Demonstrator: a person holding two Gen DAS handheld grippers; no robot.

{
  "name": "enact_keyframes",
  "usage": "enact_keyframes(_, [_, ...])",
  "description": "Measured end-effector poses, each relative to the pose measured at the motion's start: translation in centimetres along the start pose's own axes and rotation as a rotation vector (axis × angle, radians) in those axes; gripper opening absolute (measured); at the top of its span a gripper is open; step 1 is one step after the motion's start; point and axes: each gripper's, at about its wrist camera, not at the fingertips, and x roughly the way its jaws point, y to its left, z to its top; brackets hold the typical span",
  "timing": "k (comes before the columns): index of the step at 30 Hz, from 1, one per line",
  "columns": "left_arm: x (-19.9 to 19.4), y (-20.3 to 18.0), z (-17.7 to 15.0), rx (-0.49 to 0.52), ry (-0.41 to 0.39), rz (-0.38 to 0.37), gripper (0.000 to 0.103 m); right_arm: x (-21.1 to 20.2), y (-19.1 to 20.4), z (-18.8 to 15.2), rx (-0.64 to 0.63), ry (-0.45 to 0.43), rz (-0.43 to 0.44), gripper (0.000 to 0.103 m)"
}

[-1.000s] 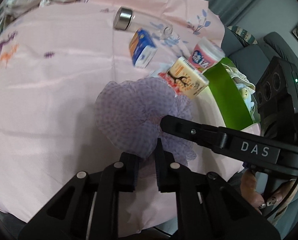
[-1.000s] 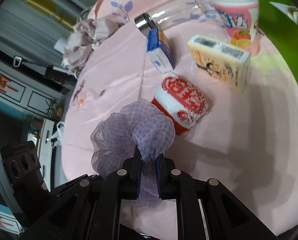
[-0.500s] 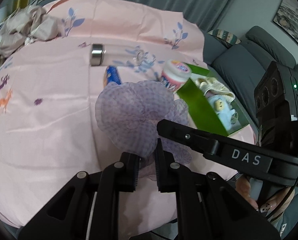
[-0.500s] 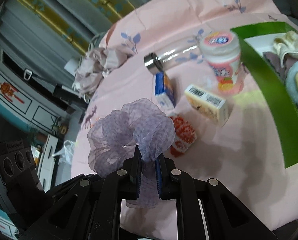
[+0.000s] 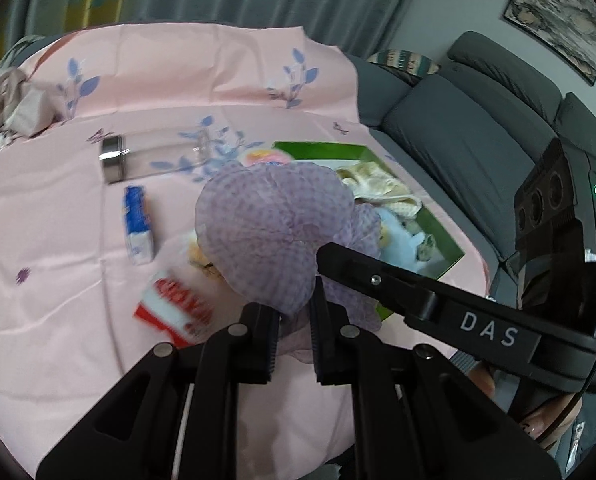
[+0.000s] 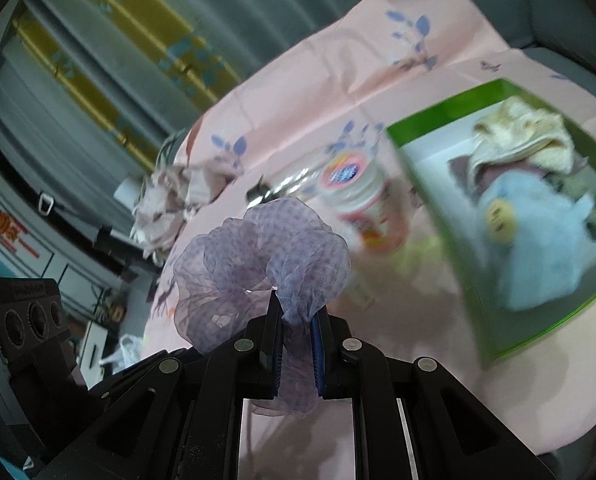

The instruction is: Organize soft objects

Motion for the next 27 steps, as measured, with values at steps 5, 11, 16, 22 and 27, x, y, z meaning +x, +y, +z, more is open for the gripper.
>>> enact_keyframes(5, [1.1, -2.2, 1.9, 0.058, -0.011, -0.017, 0.010, -1.6, -1.6, 1.6, 0.024, -0.059, -0.012, 0.013])
enact_keyframes(11, [3.4, -4.7, 4.4, 0.109, -0.015, -0.039, 0.010, -3.1, -3.5, 3.8, 0.057, -0.142, -0.058, 0.014])
enact_keyframes(16, [5.7, -6.4, 6.7, 0.128, -0.012, -0.056, 0.011, -3.6, -5.5, 5.9, 0.093, -0.185, -0.083, 0.014])
enact_keyframes(22, [8.6, -7.8, 9.2, 0.126, -0.008, -0.056, 0.011, -3.1, -7.7, 9.0, 0.123, -0.202, -0.126, 0.014])
enact_keyframes(27, [11.2, -8.2, 10.7, 0.099, 0.022, -0.060, 0.011, -2.0, -9.9, 11.2, 0.158, -0.185, -0.144, 0.014])
